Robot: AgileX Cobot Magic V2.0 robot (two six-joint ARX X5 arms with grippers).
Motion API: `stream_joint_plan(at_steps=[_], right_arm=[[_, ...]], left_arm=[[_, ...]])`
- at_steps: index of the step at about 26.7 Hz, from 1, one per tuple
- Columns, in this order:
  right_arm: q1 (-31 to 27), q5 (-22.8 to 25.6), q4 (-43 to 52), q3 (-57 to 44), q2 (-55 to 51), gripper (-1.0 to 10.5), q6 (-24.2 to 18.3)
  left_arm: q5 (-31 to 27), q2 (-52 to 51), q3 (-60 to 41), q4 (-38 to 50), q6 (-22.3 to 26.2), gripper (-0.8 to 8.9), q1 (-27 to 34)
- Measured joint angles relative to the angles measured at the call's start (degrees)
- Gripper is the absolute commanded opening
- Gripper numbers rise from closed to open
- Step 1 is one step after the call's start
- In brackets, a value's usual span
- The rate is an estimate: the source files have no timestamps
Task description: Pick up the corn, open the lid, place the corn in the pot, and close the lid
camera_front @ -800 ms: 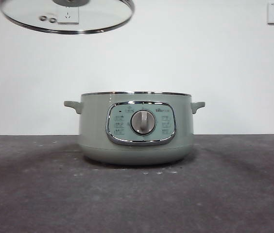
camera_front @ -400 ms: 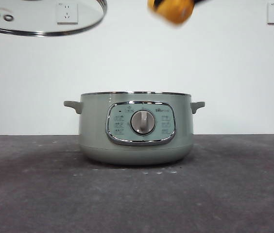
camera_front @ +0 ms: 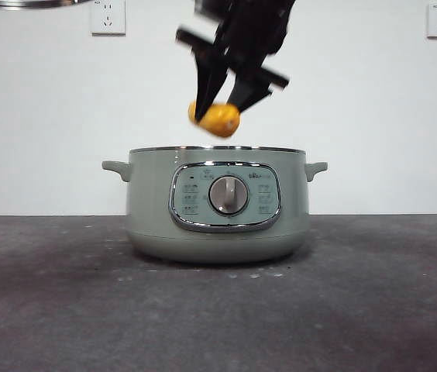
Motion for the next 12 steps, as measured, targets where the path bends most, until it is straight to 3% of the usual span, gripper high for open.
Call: stream_joint_plan(at_steps=[3,12], right_arm=[[-0.26,0.98,-3.32,7.17,7.48,-0.1,-1.16],[-0.76,3.85,-4.0,7.78,13.92,-0.1,-2.84]], left_arm=[[0.0,-0.68,0.0,-0.83,-0.44,-0.08,0.0],[-0.02,-0.55,-0.11,-1.11,-0.46,-0.08,0.0]])
